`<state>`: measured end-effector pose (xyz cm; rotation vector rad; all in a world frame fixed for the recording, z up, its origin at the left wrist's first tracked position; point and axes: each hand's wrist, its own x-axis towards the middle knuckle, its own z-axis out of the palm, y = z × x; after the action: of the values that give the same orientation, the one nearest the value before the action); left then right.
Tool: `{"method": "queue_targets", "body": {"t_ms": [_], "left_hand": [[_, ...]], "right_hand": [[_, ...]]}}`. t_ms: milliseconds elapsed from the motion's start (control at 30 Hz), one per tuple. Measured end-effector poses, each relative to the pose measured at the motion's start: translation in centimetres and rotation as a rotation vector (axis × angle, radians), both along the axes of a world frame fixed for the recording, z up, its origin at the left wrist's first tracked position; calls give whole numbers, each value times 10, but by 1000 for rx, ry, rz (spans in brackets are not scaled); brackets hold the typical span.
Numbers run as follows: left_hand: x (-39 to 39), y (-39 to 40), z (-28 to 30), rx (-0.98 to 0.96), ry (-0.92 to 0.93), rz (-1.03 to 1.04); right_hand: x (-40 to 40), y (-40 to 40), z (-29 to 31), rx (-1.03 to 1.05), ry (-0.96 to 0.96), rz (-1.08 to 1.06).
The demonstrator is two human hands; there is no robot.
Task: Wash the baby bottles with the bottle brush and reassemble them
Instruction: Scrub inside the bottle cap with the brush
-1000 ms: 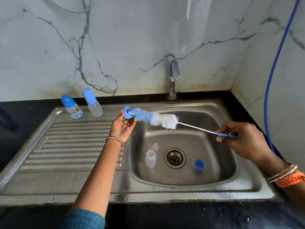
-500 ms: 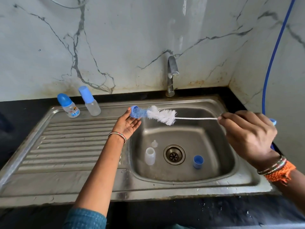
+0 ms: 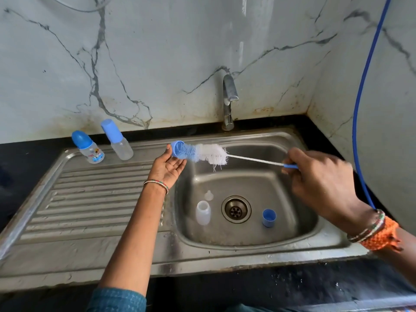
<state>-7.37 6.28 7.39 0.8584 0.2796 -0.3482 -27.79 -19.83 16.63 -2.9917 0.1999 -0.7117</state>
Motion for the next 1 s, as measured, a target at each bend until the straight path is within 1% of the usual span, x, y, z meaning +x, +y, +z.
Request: {"method": "queue_targets", "body": {"t_ms": [33, 67, 100, 133, 167, 200, 233, 267, 300, 333, 367, 433, 467, 500, 533, 567, 600, 633, 667, 700, 767, 800, 833, 867, 933, 1000], "left_hand": [[0, 0, 0, 12, 4, 8], [0, 0, 0, 15, 4, 18], [0, 0, 1, 11, 0, 26], [0, 1, 2, -7, -7, 36], [0, 1, 3, -32, -18, 46], [0, 2, 4, -46, -34, 54], [0, 3, 5, -49, -53, 53], [0, 4, 5, -44, -72, 50], [0, 5, 5, -38, -82, 44], [-1, 6, 5, -40, -81, 44], [-1, 8, 4, -42, -70, 50], [-1, 10, 4, -39, -37, 70], [0, 10, 5, -26, -29, 75], [1, 10, 5, -16, -29, 74], [1, 8, 5, -8, -31, 67], [1, 6, 6, 1, -33, 59], [0, 4, 7, 8, -34, 50], [-1, 3, 7, 12, -35, 44], [-1, 3, 7, 11, -41, 41], [-1, 4, 6, 8, -52, 41], [1, 6, 5, -10, -76, 38], [1, 5, 4, -18, -92, 30], [2, 6, 2, -27, -106, 25], [2, 6, 1, -31, -112, 21], [4, 9, -1, -17, -102, 14], [3, 8, -1, -10, -95, -15]], "right_hand": [[-1, 3, 0, -72, -145, 38], [0, 1, -2, -98, -229, 87], [3, 0, -3, -91, -224, 106], [5, -2, -4, 3, -123, 106], [9, -1, 0, 262, 97, 86], [12, -1, 2, 622, 402, 76], [14, -3, 5, 972, 644, 44], [16, -6, 7, 1155, 781, 24], [18, -9, 7, 1187, 817, 51], [19, -9, 6, 1124, 774, 83], [17, -8, 4, 934, 671, 110], [12, -6, 1, 341, 349, 74], [10, -6, 1, 132, 172, 44], [10, -6, 1, -20, -7, 70], [9, -6, 0, -125, -151, 134], [8, -6, -1, -204, -232, 203], [9, -8, -3, -267, -261, 235], [10, -9, -3, -261, -230, 230], [12, -9, -2, -143, -137, 198], [14, -8, 4, 133, 78, 147], [20, -13, 11, 864, 590, 105], [22, -18, 11, 1070, 742, 75], [24, -24, 9, 1109, 790, 84], [27, -26, 8, 1062, 763, 115], [24, -24, 5, 782, 549, 173], [17, -18, 6, 452, 331, 155]]}}
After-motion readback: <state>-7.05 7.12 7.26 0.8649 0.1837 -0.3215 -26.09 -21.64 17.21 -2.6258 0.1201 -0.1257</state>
